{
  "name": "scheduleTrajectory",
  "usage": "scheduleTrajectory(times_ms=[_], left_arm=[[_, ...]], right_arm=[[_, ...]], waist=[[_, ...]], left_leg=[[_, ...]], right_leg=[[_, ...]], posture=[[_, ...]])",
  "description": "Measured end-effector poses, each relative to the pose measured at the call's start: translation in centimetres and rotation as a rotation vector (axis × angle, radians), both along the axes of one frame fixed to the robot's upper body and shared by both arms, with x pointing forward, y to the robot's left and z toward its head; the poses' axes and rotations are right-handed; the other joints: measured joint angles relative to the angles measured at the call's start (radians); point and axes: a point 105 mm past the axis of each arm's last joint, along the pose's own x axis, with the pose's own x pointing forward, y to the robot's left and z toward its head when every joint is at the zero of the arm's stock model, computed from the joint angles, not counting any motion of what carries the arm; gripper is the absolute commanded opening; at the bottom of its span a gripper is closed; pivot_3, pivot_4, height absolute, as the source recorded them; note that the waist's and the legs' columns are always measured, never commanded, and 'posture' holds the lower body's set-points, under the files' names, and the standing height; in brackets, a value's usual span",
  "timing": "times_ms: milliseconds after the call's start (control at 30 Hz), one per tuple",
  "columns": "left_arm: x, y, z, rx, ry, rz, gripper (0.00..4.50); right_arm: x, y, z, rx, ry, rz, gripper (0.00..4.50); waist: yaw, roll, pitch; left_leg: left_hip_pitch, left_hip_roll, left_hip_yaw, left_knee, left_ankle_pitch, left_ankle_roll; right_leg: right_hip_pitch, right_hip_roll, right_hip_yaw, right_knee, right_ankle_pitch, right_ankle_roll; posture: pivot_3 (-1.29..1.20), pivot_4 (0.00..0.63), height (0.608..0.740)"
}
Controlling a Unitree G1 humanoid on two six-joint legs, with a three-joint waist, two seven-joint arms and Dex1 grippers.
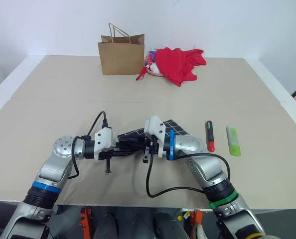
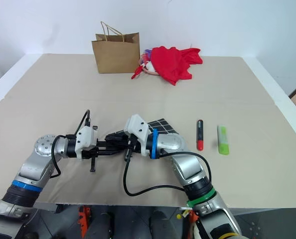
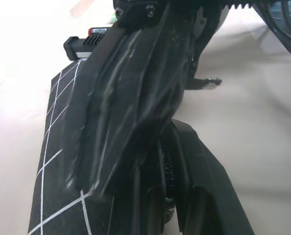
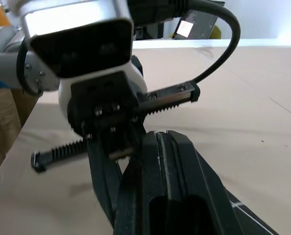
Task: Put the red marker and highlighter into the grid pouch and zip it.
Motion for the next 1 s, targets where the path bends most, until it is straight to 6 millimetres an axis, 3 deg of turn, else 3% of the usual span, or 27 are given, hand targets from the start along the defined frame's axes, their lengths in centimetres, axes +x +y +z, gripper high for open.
scheduleTrajectory(times_ms=[167, 267, 333, 367, 400, 467, 533, 600, 733, 833, 900, 1000], left_arm=[[0.2, -0.5, 0.2, -0.009, -0.016, -0.013, 0.0], [0.2, -0.5, 0.2, -0.009, -0.015, -0.017, 0.0], [0.2, -0.6, 0.3, -0.009, -0.016, -0.022, 0.0], [0.2, -0.7, 0.4, -0.011, -0.021, -0.029, 0.0], [0.2, -0.7, 0.6, -0.016, -0.023, -0.032, 0.0], [0.2, -0.7, 0.6, -0.018, -0.023, -0.033, 0.0], [0.1, -0.7, 0.8, -0.024, -0.022, -0.037, 0.0], [0.0, -0.5, 0.9, -0.03, -0.018, -0.038, 0.0], [-0.4, -0.4, 1.0, -0.049, 0.004, -0.04, 0.0], [-0.7, -0.4, 1.3, -0.075, 0.032, -0.044, 0.0], [-0.9, -0.4, 1.7, -0.1, 0.052, -0.045, 0.0], [-1.1, -0.4, 2.3, -0.128, 0.087, -0.052, 0.0]], right_arm=[[0.2, 0.5, 0.6, 0.005, 0.003, -0.005, 0.06], [0.4, 0.4, 0.6, 0.014, 0.038, -0.024, 1.07], [0.6, 0.0, 0.7, 0.021, 0.075, -0.044, 2.0], [0.5, -0.7, 0.9, 0.025, 0.08, -0.055, 2.42], [0.4, -1.7, 1.1, 0.026, 0.078, -0.072, 3.22], [0.4, -2.9, 1.3, 0.028, 0.081, -0.098, 3.87], [-0.1, -5.7, 1.4, 0.046, 0.108, -0.145, 4.47], [-0.2, -8.4, 1.7, 0.07, 0.141, -0.211, 4.47], [1.2, -17.2, 2.9, 0.127, 0.128, -0.552, 4.47], [1.9, -24.0, 2.0, 0.126, 0.118, -0.88, 4.47], [1.5, -26.4, 0.8, 0.111, 0.134, -1.012, 4.47], [0.9, -27.3, -1.0, 0.089, 0.158, -1.107, 4.47]], waist=[[0.0, 0.0, 0.0], [0.0, 0.0, 0.0], [0.0, 0.0, 0.0], [0.0, 0.0, 0.0], [0.003, 0.0, 0.0], [0.005, 0.0, 0.0], [0.008, 0.0, 0.0], [0.008, 0.0, 0.0], [0.007, 0.0, 0.0], [0.007, 0.0, 0.0], [0.005, 0.0, 0.0], [-0.006, 0.0, 0.0]], left_leg=[[0.0, 0.0, 0.0, 0.0, 0.0, 0.0], [0.0, 0.0, -0.001, 0.0, 0.0, 0.0], [-0.001, 0.0, -0.001, 0.0, 0.0, 0.0], [-0.001, 0.0, -0.001, 0.0, 0.0, 0.0], [-0.001, 0.0, -0.001, 0.0, 0.0, 0.0], [-0.002, -0.001, -0.001, 0.0, 0.0, 0.0], [-0.003, -0.001, -0.002, 0.0, 0.0, 0.0], [-0.003, -0.001, -0.002, 0.0, 0.0, 0.0], [-0.003, -0.001, -0.003, 0.0, 0.0, 0.0], [-0.002, -0.001, -0.003, 0.0, 0.0, 0.0], [-0.002, -0.001, -0.003, -0.001, 0.0, 0.0], [-0.001, 0.0, -0.002, -0.001, 0.0, 0.001]], right_leg=[[0.0, 0.0, 0.0, 0.0, 0.0, 0.0], [0.0, 0.0, 0.0, 0.0, 0.0, 0.0], [0.0, 0.0, -0.001, 0.0, 0.0, 0.0], [0.0, 0.0, -0.001, 0.0, 0.0, 0.0], [0.0, 0.0, -0.001, 0.0, -0.001, 0.0], [0.0, -0.001, -0.001, 0.0, -0.001, 0.0], [-0.001, -0.001, -0.002, 0.0, -0.002, 0.001], [-0.001, -0.001, -0.002, 0.0, -0.002, 0.0], [0.0, -0.001, -0.003, 0.0, -0.002, 0.0], [0.0, -0.001, -0.003, 0.0, -0.002, 0.0], [0.0, -0.001, -0.002, 0.0, -0.002, 0.0], [0.0, -0.001, -0.002, 0.0, -0.002, 0.0]], posture=[[0.0, 0.15, 0.74], [0.0, 0.15, 0.74], [0.0, 0.15, 0.74], [0.0, 0.15, 0.74], [0.0, 0.15, 0.74], [0.0, 0.15, 0.74], [0.0, 0.15, 0.74], [0.0, 0.15, 0.74], [0.0, 0.15, 0.74], [0.0, 0.15, 0.74], [0.0, 0.15, 0.74], [0.0, 0.15, 0.74]])
